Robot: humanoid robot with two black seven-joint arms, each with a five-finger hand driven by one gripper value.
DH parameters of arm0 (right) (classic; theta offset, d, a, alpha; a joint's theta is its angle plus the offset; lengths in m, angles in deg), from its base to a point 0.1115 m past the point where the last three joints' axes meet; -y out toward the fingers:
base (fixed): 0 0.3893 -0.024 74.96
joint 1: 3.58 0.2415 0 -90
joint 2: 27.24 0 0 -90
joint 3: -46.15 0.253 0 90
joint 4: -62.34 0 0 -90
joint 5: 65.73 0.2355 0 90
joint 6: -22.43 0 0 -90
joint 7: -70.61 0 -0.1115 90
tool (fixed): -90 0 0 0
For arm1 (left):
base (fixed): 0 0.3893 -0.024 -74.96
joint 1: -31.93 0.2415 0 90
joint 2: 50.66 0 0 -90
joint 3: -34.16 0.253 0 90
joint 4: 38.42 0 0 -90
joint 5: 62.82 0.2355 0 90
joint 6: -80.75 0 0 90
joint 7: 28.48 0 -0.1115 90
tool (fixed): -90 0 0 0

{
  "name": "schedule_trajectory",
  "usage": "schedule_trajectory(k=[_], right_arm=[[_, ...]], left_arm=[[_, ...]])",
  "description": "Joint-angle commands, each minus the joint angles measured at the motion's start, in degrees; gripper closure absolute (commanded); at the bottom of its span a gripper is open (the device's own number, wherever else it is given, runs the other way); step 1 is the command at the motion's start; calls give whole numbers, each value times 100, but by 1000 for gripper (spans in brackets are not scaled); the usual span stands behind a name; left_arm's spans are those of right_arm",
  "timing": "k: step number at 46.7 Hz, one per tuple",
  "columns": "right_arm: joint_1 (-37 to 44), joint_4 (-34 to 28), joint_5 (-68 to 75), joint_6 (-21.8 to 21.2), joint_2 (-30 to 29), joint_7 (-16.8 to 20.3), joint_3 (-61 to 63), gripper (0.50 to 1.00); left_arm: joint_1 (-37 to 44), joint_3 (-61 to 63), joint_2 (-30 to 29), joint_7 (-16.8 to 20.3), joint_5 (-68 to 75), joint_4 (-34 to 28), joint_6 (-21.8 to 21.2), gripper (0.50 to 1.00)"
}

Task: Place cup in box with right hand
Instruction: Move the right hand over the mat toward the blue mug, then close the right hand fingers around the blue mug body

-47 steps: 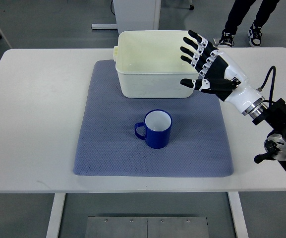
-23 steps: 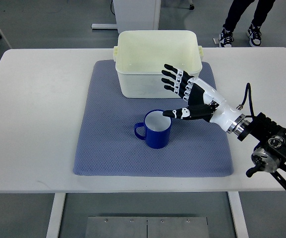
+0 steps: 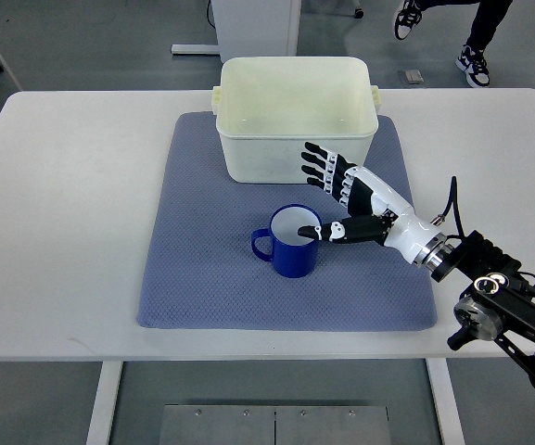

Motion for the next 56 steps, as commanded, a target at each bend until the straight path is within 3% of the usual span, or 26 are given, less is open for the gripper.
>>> schedule_trajectory(k=[1,35,50,56], right_arm=[[1,6,0,67,-9,-85,-183,509],[9,682,0,638,-597,-393,-658,509],[45,972,0,822,-747,-701,-1009,509],[45,1060,0,831,-817,-709,-1062,530]], left_arm=[[0,0,0,0,0,0,0,500],[0,0,0,0,0,0,0,500],[0,0,0,0,0,0,0,500],[0,0,0,0,0,0,0,500]])
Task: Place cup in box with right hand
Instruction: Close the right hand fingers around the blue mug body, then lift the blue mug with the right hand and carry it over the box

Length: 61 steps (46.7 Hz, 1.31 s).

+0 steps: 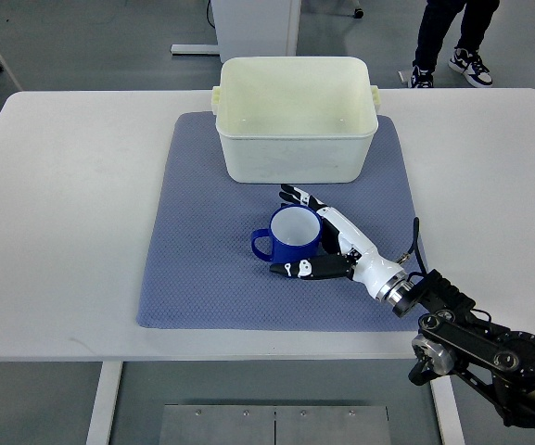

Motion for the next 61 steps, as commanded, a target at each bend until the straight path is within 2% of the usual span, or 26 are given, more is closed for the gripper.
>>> schedule_trajectory(k=[1,10,13,15,17,23,29,35,46,61], right_arm=[[-1,53,0,0,-23,-8,-54,540],[16,228,0,9,-67,-69,-177,630],[60,325,0,9,-75,-87,-221,734],[69,360,0,1,-84,-87,-230,830],[69,378,8,0,-84,-61,-239,1000],[122,378,17,27,-93,27,-230,1000],[174,334,26,255,-75,1,-221,1000],[306,194,70,247,4,-8,-204,1000],[447,-272,79,308,399,1,-195,1000],[596,-966,114,308,1392,97,192,1000]], left_arm=[[0,0,0,0,0,0,0,500],[0,0,0,0,0,0,0,500],[0,0,0,0,0,0,0,500],[0,0,0,0,0,0,0,500],[0,0,0,0,0,0,0,500],[0,0,0,0,0,0,0,500],[0,0,0,0,0,0,0,500],[0,0,0,0,0,0,0,500],[0,0,0,0,0,0,0,500],[0,0,0,0,0,0,0,500]])
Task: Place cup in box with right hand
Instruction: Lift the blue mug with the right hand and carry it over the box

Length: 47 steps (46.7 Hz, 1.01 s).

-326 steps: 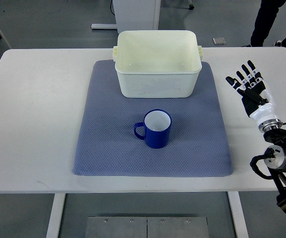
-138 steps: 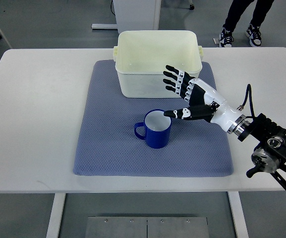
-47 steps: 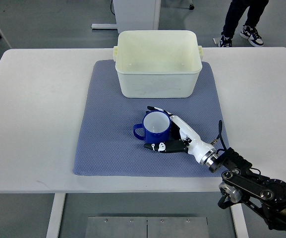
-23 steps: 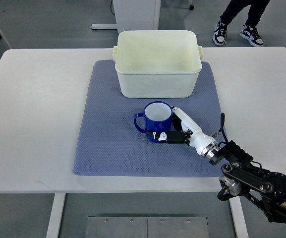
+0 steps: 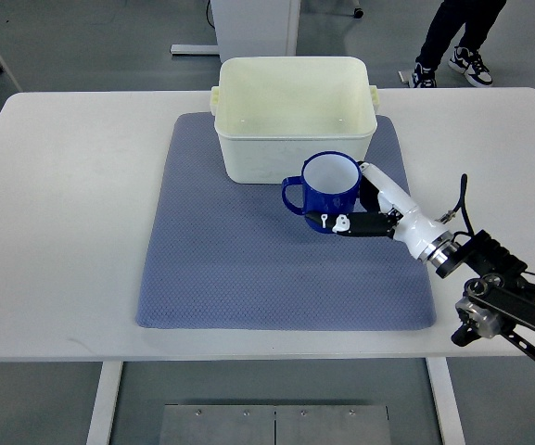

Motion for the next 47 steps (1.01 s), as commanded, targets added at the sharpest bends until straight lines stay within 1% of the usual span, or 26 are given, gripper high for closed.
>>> schedule_trajectory(k=[1,12,20,29,35,39,47], right_arm=[[55,-97,2,-21,205,90,175,1000],[547,-414,72,-74,680,459,360,1000],[846,-449,221,-91,812,635,360,1000],[1241,-379,564,-100,839,960,360,1000],[1523,-81,705,-91,716,1136,360,1000],[1734,227,722,-83,427,1277,360,1000],[1998,938,722,110,-92,1505,369,1000]], left_arm=[[0,0,0,-1,0,0,-1,500],[0,0,0,-1,0,0,-1,500],[0,0,0,-1,0,0,-1,500],[0,0,0,-1,0,0,-1,500],[0,0,0,-1,0,0,-1,500],[0,0,0,-1,0,0,-1,500],[0,0,0,-1,0,0,-1,500]])
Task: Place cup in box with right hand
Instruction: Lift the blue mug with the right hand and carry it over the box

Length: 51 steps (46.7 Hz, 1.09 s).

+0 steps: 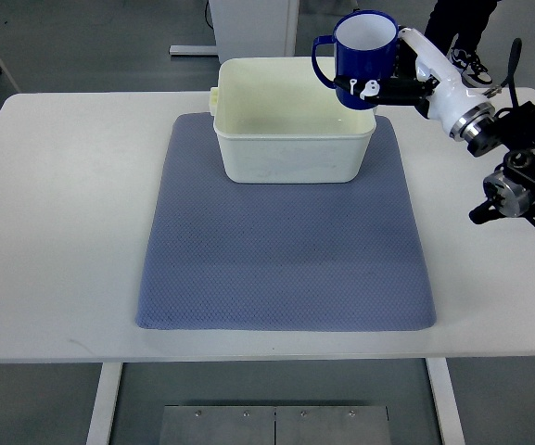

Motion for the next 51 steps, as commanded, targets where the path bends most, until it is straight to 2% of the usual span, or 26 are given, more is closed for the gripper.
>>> schedule_trajectory(k=[1,11,21,26,41,51], right_arm=[[84,335,-1,152,-204,101,7,1000],[224,853,-1,276,-635,347,95,1000],[426,1741,-10,284,-1276,374,60,1000],[427,1996,-10,284,-1505,365,33,1000],[383,2488,-10,284,-1901,304,-37,1000],[365,2515,-10,284,-1918,304,-37,1000]], left_arm=[[0,0,0,0,0,0,0,500],[0,0,0,0,0,0,0,500],[0,0,0,0,0,0,0,500],[0,0,0,0,0,0,0,500],[0,0,0,0,0,0,0,500],[0,0,0,0,0,0,0,500]])
